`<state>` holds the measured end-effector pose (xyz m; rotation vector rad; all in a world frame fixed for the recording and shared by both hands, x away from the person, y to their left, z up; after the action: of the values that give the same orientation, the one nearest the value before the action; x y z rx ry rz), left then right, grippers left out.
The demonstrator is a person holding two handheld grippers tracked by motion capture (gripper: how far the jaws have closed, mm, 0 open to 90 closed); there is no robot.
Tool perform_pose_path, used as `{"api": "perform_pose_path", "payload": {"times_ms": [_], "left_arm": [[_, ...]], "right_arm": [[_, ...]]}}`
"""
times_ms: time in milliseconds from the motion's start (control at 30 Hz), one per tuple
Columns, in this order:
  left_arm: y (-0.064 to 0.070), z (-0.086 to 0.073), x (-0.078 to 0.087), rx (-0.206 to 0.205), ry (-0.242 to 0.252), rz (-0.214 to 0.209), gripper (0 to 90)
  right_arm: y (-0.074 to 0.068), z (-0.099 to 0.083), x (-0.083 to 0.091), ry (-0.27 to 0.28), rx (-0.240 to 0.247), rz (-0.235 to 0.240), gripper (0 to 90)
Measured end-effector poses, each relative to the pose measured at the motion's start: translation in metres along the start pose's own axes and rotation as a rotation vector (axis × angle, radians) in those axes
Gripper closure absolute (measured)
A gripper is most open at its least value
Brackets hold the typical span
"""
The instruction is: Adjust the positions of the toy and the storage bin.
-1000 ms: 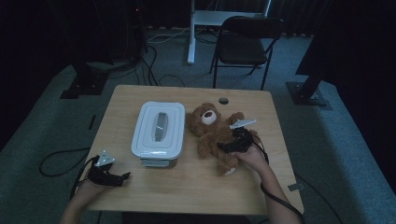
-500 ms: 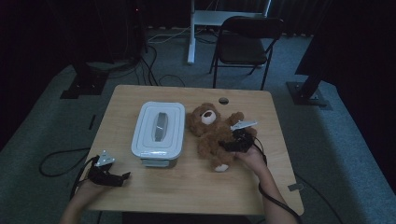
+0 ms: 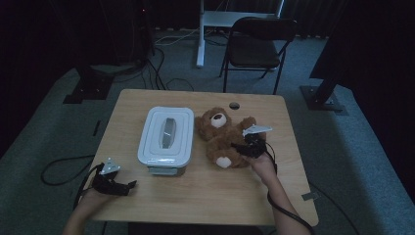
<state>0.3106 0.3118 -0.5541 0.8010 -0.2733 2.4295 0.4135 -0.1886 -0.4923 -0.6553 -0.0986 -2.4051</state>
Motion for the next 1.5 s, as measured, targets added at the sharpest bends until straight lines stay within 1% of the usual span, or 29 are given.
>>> {"api": "perform_pose_path", "payload": {"times_ms": [67,167,200,233,267,333,367,400,467,533,567,700,800,900,1000,1067,1100,1133,1167,1200,1267,1300,1367,1433,1500], "left_arm": [[0.000,0.000,0.000,0.000,0.000,0.000,0.6],[0.000,0.000,0.000,0.000,0.000,0.000,0.7],[0.000,0.000,0.000,0.000,0.000,0.000,0.6],[0.000,0.000,0.000,0.000,0.000,0.000,0.6],[0.000,0.000,0.000,0.000,0.000,0.000,0.6],[0.000,0.000,0.000,0.000,0.000,0.000,0.7],[0.000,0.000,0.000,0.000,0.000,0.000,0.7],[0.000,0.000,0.000,0.000,0.000,0.000,0.7],[0.000,0.000,0.000,0.000,0.000,0.000,0.7],[0.000,0.000,0.000,0.000,0.000,0.000,0.7],[0.000,0.000,0.000,0.000,0.000,0.000,0.6],[0.000,0.000,0.000,0.000,-0.001,0.000,0.6],[0.000,0.000,0.000,0.000,0.000,0.000,0.6],[0.000,0.000,0.000,0.000,0.000,0.000,0.6],[0.000,0.000,0.000,0.000,0.000,0.000,0.6],[0.000,0.000,0.000,0.001,0.000,0.000,0.6],[0.000,0.000,0.000,0.000,-0.001,0.000,0.6],[0.000,0.000,0.000,0.001,0.000,0.000,0.6],[0.000,0.000,0.000,0.000,0.000,0.000,0.7],[0.000,0.000,0.000,0.001,0.000,0.000,0.6],[0.000,0.000,0.000,0.001,0.000,-0.001,0.6],[0.000,0.000,0.000,0.001,0.000,-0.001,0.6],[0.000,0.000,0.000,0.001,0.000,-0.001,0.6],[0.000,0.000,0.000,0.000,0.000,-0.001,0.6],[0.000,0.000,0.001,-0.002,-0.001,-0.004,0.5]], "right_arm": [[0.003,0.003,0.002,0.013,-0.015,-0.004,64.1],[0.007,0.008,0.008,0.045,-0.040,-0.043,64.1],[0.007,0.008,0.008,0.045,-0.040,-0.043,64.1],[0.009,0.009,0.010,0.058,-0.045,-0.056,64.0],[0.015,0.012,0.016,0.081,-0.063,-0.081,64.0],[0.022,0.015,0.022,0.097,-0.083,-0.114,63.9],[0.022,0.015,0.022,0.097,-0.083,-0.114,63.9],[0.026,0.017,0.026,0.103,-0.091,-0.134,63.9],[0.036,0.019,0.035,0.114,-0.114,-0.199,63.8],[0.044,0.019,0.041,0.118,-0.124,-0.243,63.8],[0.050,0.018,0.044,0.121,-0.140,-0.264,63.7],[0.065,0.013,0.050,0.125,-0.177,-0.312,63.6],[0.074,0.012,0.051,0.114,-0.187,-0.369,63.6],[0.085,0.011,0.052,0.110,-0.214,-0.417,63.5],[0.090,0.010,0.051,0.111,-0.227,-0.423,63.1],[0.096,0.001,0.045,0.085,-0.240,-0.464,61.5],[0.098,-0.004,0.042,0.065,-0.249,-0.479,60.1],[0.100,-0.010,0.038,0.042,-0.253,-0.486,56.8],[0.100,-0.017,0.035,0.049,-0.265,-0.488,51.9],[0.101,-0.020,0.035,0.072,-0.273,-0.480,45.3],[0.101,-0.021,0.037,0.080,-0.278,-0.473,34.0],[0.102,-0.020,0.038,0.077,-0.285,-0.462,29.1],[0.104,-0.019,0.038,0.073,-0.291,-0.455,20.8],[0.105,-0.019,0.038,0.068,-0.295,-0.451,13.9],[0.106,-0.021,0.039,0.069,-0.299,-0.440,12.6]]}}
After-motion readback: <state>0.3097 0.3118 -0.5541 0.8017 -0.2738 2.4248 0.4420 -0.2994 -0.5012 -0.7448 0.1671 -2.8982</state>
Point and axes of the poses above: each handheld gripper's, and its own axes: x roughly backward along the jaws, z roughly out of its top, y roughly to its right, the point moved 1 cm from there along -x, roughly forward along the jaws, and after that the axes turned 10 degrees about y, right-handed, at the moved point
